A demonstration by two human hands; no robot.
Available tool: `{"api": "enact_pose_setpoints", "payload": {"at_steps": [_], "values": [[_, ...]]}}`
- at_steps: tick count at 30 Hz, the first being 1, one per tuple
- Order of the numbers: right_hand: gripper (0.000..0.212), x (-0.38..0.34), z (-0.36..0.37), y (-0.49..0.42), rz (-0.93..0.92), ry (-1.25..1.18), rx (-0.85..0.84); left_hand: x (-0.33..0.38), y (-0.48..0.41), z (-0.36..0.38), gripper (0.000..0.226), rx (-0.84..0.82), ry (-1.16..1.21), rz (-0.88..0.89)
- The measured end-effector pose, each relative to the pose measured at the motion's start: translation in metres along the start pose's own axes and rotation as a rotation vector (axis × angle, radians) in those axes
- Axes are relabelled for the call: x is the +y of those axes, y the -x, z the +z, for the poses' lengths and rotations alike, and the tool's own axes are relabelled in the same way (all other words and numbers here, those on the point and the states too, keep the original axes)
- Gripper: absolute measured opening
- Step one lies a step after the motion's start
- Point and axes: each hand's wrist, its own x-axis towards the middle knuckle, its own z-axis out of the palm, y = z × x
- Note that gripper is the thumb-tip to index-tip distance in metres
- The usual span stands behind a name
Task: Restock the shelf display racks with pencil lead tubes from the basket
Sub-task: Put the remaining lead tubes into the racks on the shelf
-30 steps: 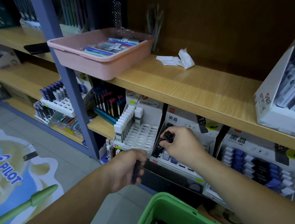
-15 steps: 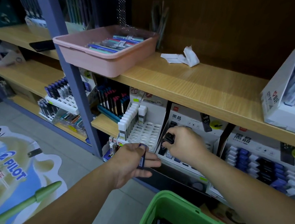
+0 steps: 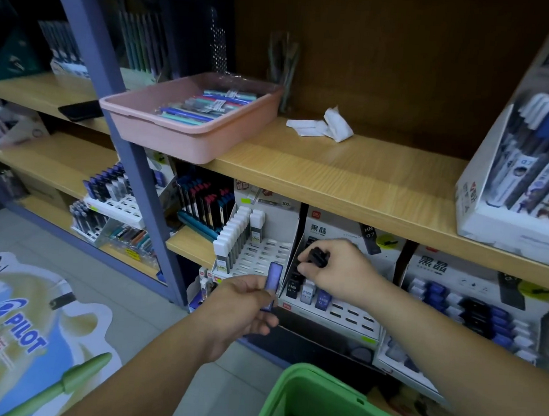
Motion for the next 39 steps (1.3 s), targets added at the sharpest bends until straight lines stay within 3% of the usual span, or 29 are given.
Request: {"api": "enact_pose_setpoints", "payload": {"at_steps": [2, 5, 8, 11, 16, 18, 22, 23, 31, 35, 39], "values": [[0.004, 0.000, -0.013, 0.001, -0.001, -0.113, -0.018, 0.002, 0.000, 0.003, 0.015, -0.017, -0.015, 0.041], [0.007, 0.009, -0.034, 0.006, 0.011, -0.090, -0.047, 0.009, -0.001, 0.012, 0.018, 0.002, 0.041, 0.084], [0.017, 0.024, -0.048, 0.015, 0.038, -0.065, -0.028, 0.011, -0.007, 0.029, 0.019, -0.009, 0.086, 0.073], [0.027, 0.031, -0.056, 0.027, 0.048, -0.173, -0.111, 0.015, -0.010, 0.054, 0.023, -0.040, 0.111, 0.052], [0.013, 0.042, -0.076, 0.046, 0.110, -0.295, -0.026, 0.019, -0.010, 0.090, 0.024, -0.107, 0.074, 0.056], [0.016, 0.049, -0.082, 0.054, 0.119, -0.258, 0.008, 0.009, -0.013, 0.098, 0.022, -0.091, -0.083, 0.102], [0.018, 0.064, -0.081, 0.059, 0.130, -0.153, 0.140, -0.023, -0.024, 0.092, 0.023, -0.053, -0.914, 0.441], [0.018, 0.066, -0.077, 0.059, 0.133, -0.160, 0.172, -0.026, -0.025, 0.091, 0.027, -0.070, -0.988, 0.468], [0.011, 0.078, -0.064, 0.045, 0.157, -0.008, 0.272, -0.040, -0.034, 0.098, 0.018, -0.043, -1.063, 0.582], [0.009, 0.075, -0.061, 0.041, 0.130, 0.074, 0.300, -0.043, -0.038, 0.091, 0.027, -0.066, -1.093, 0.607], [0.015, 0.069, -0.059, 0.036, 0.107, 0.215, 0.322, -0.047, -0.035, 0.082, 0.022, -0.092, -1.126, 0.647]]}}
